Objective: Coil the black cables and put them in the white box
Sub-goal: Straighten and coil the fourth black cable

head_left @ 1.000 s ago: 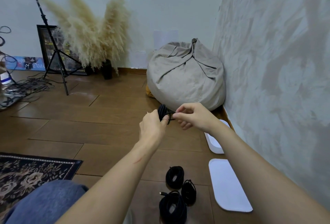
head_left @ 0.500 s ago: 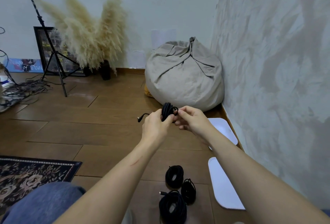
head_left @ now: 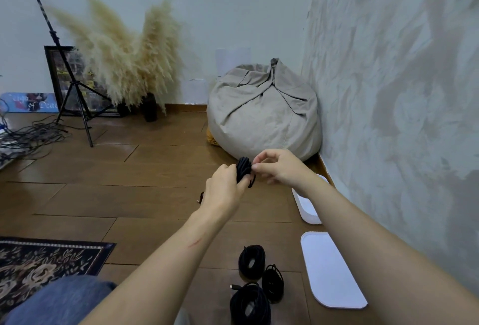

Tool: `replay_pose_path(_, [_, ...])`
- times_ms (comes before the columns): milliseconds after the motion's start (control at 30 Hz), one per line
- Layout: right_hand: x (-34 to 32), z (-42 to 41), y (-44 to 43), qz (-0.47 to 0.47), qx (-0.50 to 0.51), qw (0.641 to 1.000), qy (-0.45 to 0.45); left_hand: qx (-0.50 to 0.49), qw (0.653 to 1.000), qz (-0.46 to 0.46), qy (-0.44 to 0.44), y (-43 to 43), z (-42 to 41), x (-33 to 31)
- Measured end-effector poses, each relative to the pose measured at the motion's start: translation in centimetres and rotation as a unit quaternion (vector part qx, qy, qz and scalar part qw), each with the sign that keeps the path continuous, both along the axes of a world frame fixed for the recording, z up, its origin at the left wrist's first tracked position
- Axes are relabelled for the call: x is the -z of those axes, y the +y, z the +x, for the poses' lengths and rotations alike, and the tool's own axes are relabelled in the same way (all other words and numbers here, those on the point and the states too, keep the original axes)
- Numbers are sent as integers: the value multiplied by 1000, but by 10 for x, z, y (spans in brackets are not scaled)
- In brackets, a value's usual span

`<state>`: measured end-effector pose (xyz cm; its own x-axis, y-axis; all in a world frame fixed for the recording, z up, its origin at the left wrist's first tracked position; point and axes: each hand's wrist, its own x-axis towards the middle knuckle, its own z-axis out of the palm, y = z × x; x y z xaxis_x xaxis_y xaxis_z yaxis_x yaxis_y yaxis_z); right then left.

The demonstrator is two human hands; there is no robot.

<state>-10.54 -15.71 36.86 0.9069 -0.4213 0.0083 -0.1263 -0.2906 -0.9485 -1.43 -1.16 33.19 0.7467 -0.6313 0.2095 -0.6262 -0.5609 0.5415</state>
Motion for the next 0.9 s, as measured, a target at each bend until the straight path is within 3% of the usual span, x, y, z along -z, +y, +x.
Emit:
replay_pose_path(100, [-7,1,-10,-84,36,996,24,58,998,39,-7,1,-7,4])
replay_pose_path(200, [2,-1,-17,-89,8,993,73,140,988,49,-46,2,-20,8])
replay_pose_path(467, [18,-22,-26,107,-137,970,169,291,935,-2,-203,5,-46,23])
replay_pose_path(667, [19,-23,-26,173,-160,960,149,302,922,-17,-241,4,-52,31])
replay_pose_path(800, [22,-20,-24,139,-186,955,184,313,912,-15,-264,6,-52,31])
replay_pose_path(900, [22,-17,-23,192,-186,955,127,309,913,-12,-267,6,-51,33])
